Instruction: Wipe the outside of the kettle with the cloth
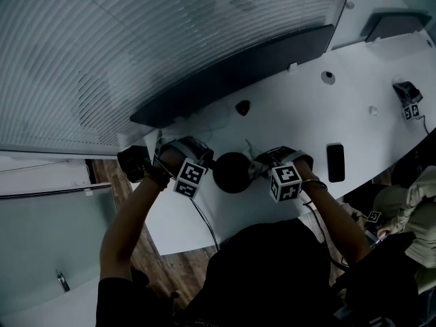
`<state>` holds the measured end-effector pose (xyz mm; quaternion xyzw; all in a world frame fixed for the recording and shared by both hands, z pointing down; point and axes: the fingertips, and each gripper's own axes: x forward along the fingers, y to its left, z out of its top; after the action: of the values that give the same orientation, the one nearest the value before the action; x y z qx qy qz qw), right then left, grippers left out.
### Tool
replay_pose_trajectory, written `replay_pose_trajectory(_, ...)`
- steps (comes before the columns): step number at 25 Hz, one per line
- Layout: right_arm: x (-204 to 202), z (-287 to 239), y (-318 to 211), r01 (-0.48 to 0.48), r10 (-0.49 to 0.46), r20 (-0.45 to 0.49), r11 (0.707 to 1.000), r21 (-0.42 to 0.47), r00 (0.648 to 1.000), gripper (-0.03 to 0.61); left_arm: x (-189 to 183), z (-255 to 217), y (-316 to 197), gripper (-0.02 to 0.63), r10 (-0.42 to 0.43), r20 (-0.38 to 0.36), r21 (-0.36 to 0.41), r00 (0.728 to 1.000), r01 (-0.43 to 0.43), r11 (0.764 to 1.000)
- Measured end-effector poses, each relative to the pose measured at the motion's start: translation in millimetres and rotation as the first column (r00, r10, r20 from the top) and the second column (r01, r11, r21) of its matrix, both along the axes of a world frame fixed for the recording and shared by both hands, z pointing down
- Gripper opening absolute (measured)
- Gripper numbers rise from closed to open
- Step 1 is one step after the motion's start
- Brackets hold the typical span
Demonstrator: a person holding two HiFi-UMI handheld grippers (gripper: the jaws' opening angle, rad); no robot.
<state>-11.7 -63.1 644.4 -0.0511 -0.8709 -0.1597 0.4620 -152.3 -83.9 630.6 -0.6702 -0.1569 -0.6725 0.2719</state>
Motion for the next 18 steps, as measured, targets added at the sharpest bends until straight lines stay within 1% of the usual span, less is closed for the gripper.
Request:
replay_pose_trajectory(2,1,28,6,0.002,-0.003,-0.037,0.999,-0.048,0.999,0.104,4,1,-3,0.127,0.025,0.004,0.017,1.000,-0.025,1.000)
replay_pose_trajectory(5,3,69,20,-0.011,-0.002,-0.096,0.992,-0.129,0.995,0.104,12,2,-9,0.130,0.098,0.030,0.039,0.995,-0.100,0.994)
replay_pose_trajectory(7,2,81,23,-0.033,0.017,-0.095,0.986,-0.166,0.995,0.104,14,2,-10,0.130,0.144,0.047,0.034,0.988,-0.146,0.989)
replay_pose_trajectory(8,3,80,20,-0.045,0.032,-0.081,0.984,-0.170,0.996,0.104,14,2,-10,0.130,0.159,0.046,0.030,0.986,-0.160,0.987)
replay_pose_trajectory(9,5,72,15,-0.060,0.052,-0.056,0.985,-0.159,0.997,0.104,15,2,-10,0.129,0.168,0.040,0.028,0.985,-0.169,0.985)
replay_pose_trajectory(11,12,42,-2,-0.103,0.105,0.017,0.989,-0.108,0.994,0.104,15,2,-9,0.130,0.178,0.022,0.028,0.984,-0.179,0.984)
replay_pose_trajectory(12,16,22,-10,-0.117,0.122,0.054,0.990,-0.084,0.991,0.104,14,2,-9,0.130,0.180,0.015,0.027,0.984,-0.180,0.983)
replay_pose_trajectory(13,16,0,-16,-0.113,0.119,0.090,0.992,-0.059,0.989,0.104,14,2,-10,0.130,0.180,0.011,0.024,0.984,-0.181,0.983)
replay_pose_trajectory(14,13,-21,-18,-0.090,0.093,0.122,0.995,-0.031,0.988,0.104,13,1,-10,0.130,0.180,0.009,0.021,0.984,-0.180,0.983)
replay_pose_trajectory(15,7,-40,-16,-0.047,0.047,0.141,0.999,0.001,0.989,0.104,13,1,-11,0.130,0.177,0.007,0.020,0.984,-0.177,0.984)
replay_pose_trajectory(16,0,-53,-10,0.008,-0.013,0.141,0.999,0.036,0.990,0.104,14,1,-10,0.130,0.171,0.004,0.021,0.985,-0.171,0.985)
replay_pose_trajectory(18,-12,-62,1,0.112,-0.122,0.097,0.989,0.101,0.988,0.104,14,2,-10,0.130,0.152,0.004,0.037,0.988,-0.152,0.988)
